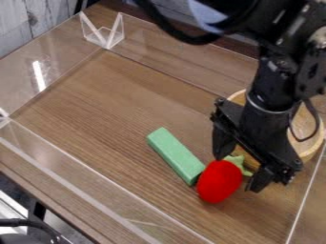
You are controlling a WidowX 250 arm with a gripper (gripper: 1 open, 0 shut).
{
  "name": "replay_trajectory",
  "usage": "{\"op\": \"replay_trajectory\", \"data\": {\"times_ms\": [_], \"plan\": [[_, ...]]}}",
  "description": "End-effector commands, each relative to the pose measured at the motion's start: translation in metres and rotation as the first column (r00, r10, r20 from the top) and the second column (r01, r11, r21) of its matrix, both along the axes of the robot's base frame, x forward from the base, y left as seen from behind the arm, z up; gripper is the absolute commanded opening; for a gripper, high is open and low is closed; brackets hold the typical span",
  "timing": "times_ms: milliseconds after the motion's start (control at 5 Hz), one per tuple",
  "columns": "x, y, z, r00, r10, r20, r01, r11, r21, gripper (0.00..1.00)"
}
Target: Move the red object to the left side of the table
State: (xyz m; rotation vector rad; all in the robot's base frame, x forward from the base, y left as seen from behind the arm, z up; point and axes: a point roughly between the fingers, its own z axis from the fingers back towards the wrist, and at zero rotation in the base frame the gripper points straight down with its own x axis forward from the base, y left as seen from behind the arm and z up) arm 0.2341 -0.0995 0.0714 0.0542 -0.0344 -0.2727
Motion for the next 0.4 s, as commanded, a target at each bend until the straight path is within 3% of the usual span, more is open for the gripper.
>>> {"op": "replay_trajectory", "data": {"times_ms": [0,200], "plan": [[0.0042,0.0047,-0.0037,0.999,0.028,0.032,-0.028,0.999,-0.019,1.0],[0.0083,0.0016,0.0017,0.998,-0.055,0.034,0.055,0.998,-0.027,1.0]]}}
